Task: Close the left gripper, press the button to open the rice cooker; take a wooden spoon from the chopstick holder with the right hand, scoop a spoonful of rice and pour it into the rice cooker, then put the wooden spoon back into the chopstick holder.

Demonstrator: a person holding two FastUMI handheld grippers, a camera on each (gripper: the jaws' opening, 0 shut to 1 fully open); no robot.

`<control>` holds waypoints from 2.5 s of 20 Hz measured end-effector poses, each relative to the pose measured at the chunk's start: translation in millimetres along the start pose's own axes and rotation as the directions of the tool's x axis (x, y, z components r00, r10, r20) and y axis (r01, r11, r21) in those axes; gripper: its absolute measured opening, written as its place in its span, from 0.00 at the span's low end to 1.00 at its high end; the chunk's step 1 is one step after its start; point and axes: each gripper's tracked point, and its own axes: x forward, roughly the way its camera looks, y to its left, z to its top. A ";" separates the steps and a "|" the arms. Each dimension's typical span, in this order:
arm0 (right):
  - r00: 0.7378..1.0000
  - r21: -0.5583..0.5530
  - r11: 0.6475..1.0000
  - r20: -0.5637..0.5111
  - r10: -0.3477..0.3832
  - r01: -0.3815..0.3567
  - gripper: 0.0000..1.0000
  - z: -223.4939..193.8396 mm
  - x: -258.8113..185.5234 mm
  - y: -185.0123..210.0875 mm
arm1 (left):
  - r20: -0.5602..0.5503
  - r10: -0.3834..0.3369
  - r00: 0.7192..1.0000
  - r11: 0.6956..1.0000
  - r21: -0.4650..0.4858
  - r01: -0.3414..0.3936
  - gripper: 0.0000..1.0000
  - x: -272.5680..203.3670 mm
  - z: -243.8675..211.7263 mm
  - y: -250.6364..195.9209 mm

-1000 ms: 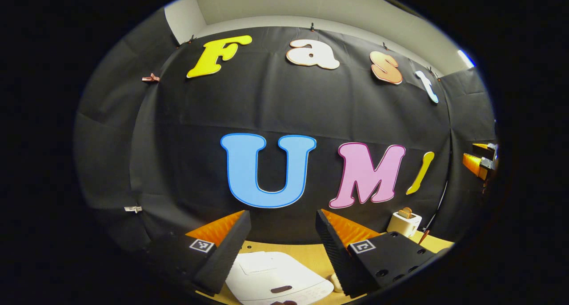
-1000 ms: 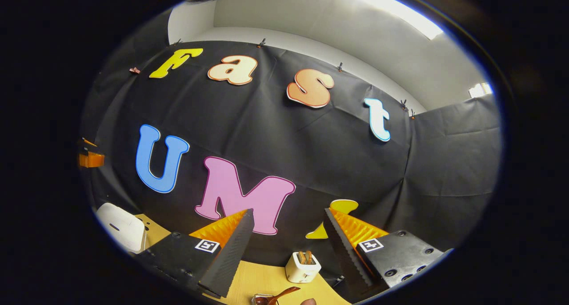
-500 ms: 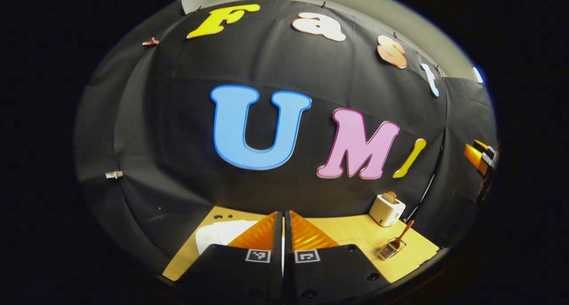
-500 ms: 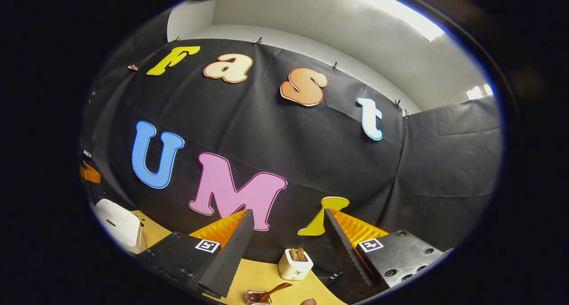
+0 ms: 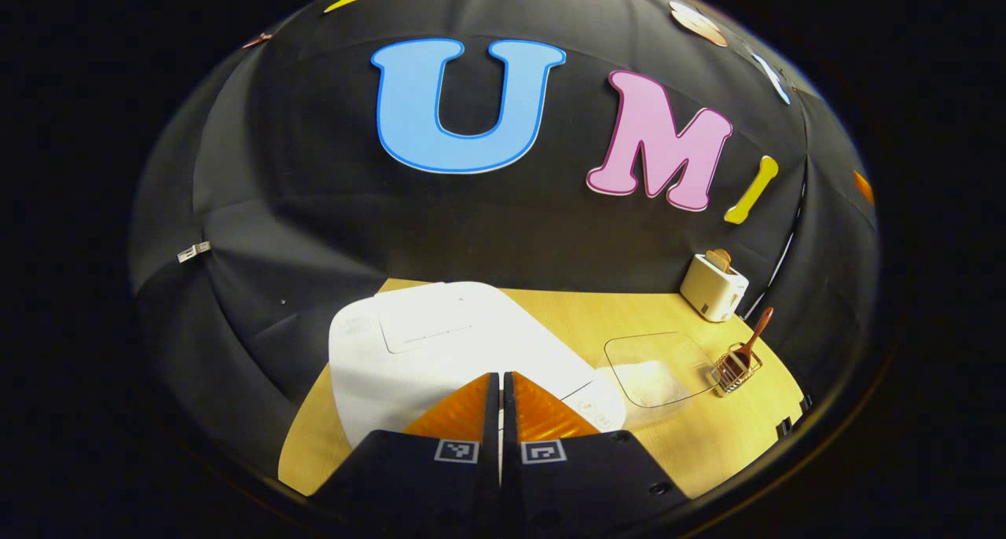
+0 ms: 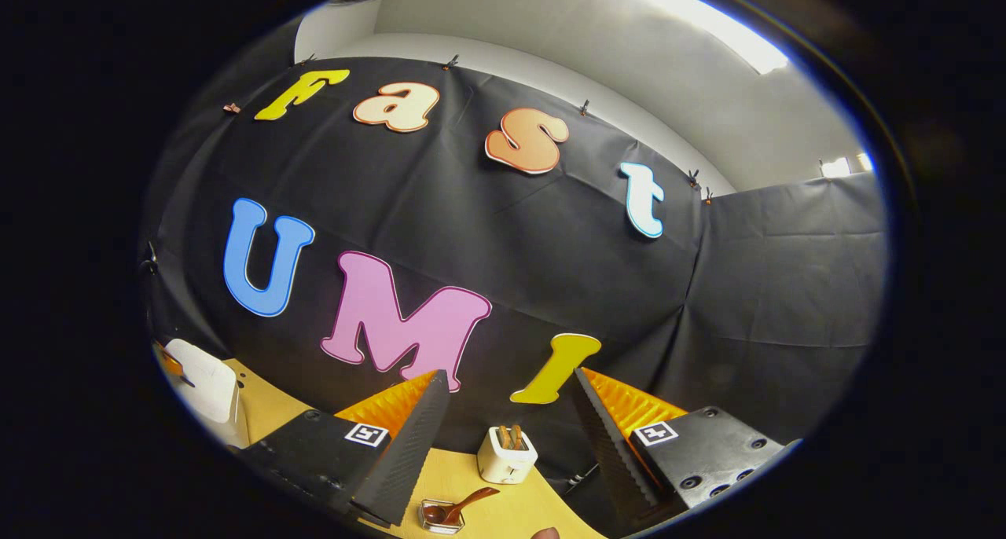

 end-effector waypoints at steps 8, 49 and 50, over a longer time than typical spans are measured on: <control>1.000 -0.015 1.000 -0.006 -0.023 0.023 0.97 -1.4 3.4 -9.2 | -0.076 0.007 0.997 1.000 0.014 -0.006 0.05 16.4 -28.0 3.5; 0.818 0.365 0.896 -0.415 0.398 -0.251 0.92 -297.0 10.8 88.5 | 0.464 0.093 0.881 0.995 -0.013 -0.098 0.91 -55.0 180.3 -5.9; 0.800 0.373 0.894 -0.442 0.406 -0.247 0.92 -317.1 14.4 90.1 | 0.458 0.104 0.883 0.994 -0.011 -0.111 0.91 -54.0 180.5 -5.3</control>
